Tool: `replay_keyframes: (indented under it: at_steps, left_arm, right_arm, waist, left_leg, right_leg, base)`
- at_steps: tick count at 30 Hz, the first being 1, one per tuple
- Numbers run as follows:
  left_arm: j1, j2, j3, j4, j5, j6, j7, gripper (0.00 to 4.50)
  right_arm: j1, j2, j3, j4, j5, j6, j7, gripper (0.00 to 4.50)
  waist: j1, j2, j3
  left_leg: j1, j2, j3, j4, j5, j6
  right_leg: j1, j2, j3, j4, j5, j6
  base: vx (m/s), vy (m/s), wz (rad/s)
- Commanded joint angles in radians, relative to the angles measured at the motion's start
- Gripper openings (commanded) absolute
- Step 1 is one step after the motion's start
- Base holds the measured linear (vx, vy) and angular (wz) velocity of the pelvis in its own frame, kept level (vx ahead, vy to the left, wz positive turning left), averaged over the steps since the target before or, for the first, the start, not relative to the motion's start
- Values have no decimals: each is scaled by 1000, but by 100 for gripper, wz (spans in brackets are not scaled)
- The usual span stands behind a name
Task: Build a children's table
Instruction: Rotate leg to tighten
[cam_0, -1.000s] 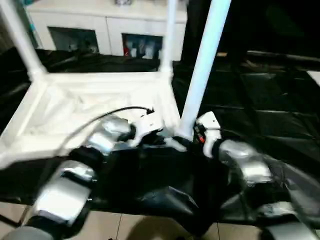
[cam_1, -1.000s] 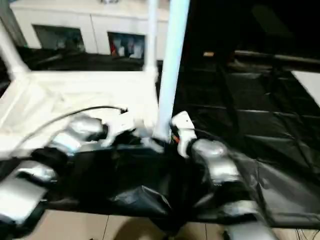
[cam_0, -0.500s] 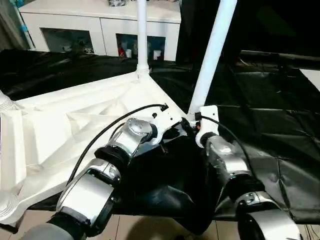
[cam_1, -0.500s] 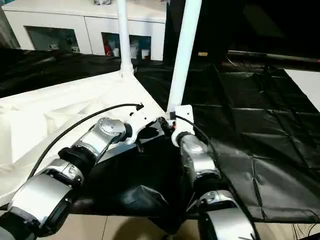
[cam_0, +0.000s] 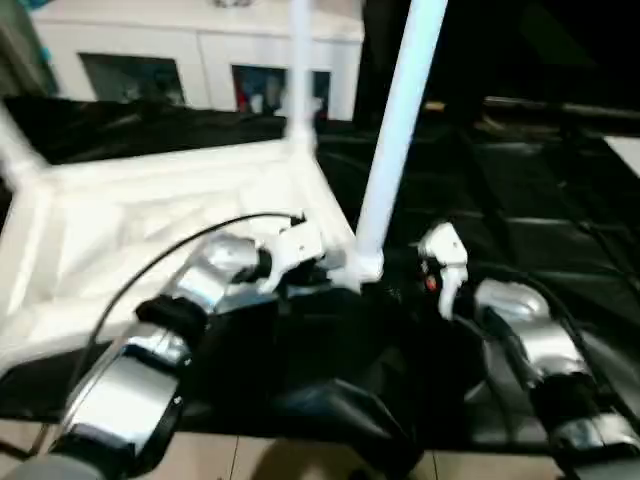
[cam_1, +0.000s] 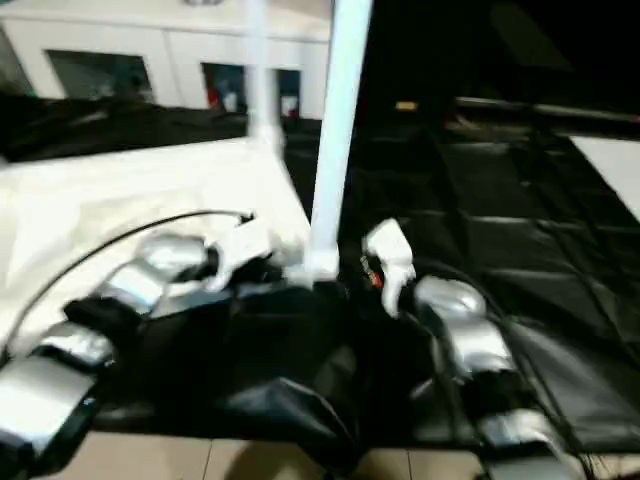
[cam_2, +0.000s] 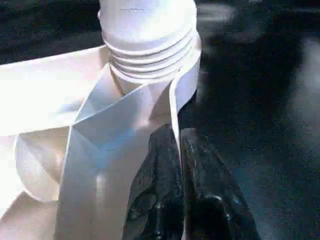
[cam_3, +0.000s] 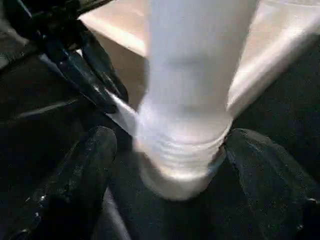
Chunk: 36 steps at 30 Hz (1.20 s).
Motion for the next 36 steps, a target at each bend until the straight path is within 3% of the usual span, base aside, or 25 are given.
replay_keyframes:
  at_steps: [1,4,9,17,18,28,30,33,34,35,36]
  left_arm:
    - [22,-6,-48,-18,-7,-10,-103,0]
    - [23,0,-49,-28,-6,-9,-113,0]
    - [20,10,-40,-30,0,-18,-127,0]
    - [22,16,-35,-33,-5,-10,-141,0]
    - [22,16,-35,-32,-5,-10,-141,0]
    - [20,16,-35,-19,5,-3,-143,0]
    - [5,2,-29,13,32,29,-48,0]
    - [-13,-20,-11,47,43,61,52,0]
    - [-30,-44,5,72,44,87,131,0]
    - [-34,-48,8,76,45,91,145,0]
    - [-50,-76,19,98,48,124,220,0]
  right_arm:
    - [0,-14,8,-33,3,0,23,383]
    - [5,-19,22,-48,1,14,36,383]
    - [13,-30,58,-65,-13,24,85,383]
    - [1,-21,44,-48,-4,34,93,320]
    - [1,-21,44,-48,-3,35,93,297]
    - [22,-10,48,-59,12,76,105,273]
    - [17,17,37,-5,-27,73,-1,272]
    - [1,58,8,58,-60,58,-151,272]
    - [-20,101,-35,112,-72,53,-308,272]
    - [-24,108,-45,121,-72,54,-338,272]
    - [-51,153,-103,178,-68,66,-518,272]
  waist:
    - [2,7,-68]
    - [6,8,-69]
    - [12,5,-67]
    - [19,2,-64]
    - [19,3,-65]
    - [18,6,-65]
    - [18,7,-62]
    - [12,7,-57]
    - [9,6,-54]
    - [6,6,-52]
    - [-2,5,-51]
  left_leg:
    - [0,7,11,-66,-219,99]
    - [3,8,13,-66,-210,95]
    - [-1,6,13,-66,-215,90]
    - [-3,5,13,-68,-201,83]
    - [-3,5,13,-67,-201,83]
    - [-3,5,13,-68,-198,82]
    - [-1,5,14,-69,-210,78]
    - [7,0,13,-70,-267,41]
    - [6,-4,11,-71,-289,34]
    - [6,-5,11,-70,-296,28]
    - [7,-8,7,-69,-316,22]
  right_leg:
    - [61,-44,46,-60,-246,-246]
    - [61,-40,47,-52,-189,-263]
    - [65,-44,48,-54,-222,-244]
    - [64,-44,48,-58,-262,-220]
    - [64,-45,48,-58,-263,-219]
    - [64,-43,47,-57,-247,-224]
    - [61,-44,47,-59,-262,-222]
    - [51,-44,44,-74,-395,-184]
    - [52,-43,40,-83,-467,-153]
    - [47,-43,40,-86,-494,-140]
    - [46,-43,33,-94,-556,-117]
  base:
    - [0,0,0]
    - [0,0,0]
    - [0,0,0]
    - [0,0,0]
    - [0,0,0]
    - [0,0,0]
    - [0,0,0]
    - [0,0,0]
    - [-53,0,-1]
    - [-53,0,-1]
    - [-58,4,-2]
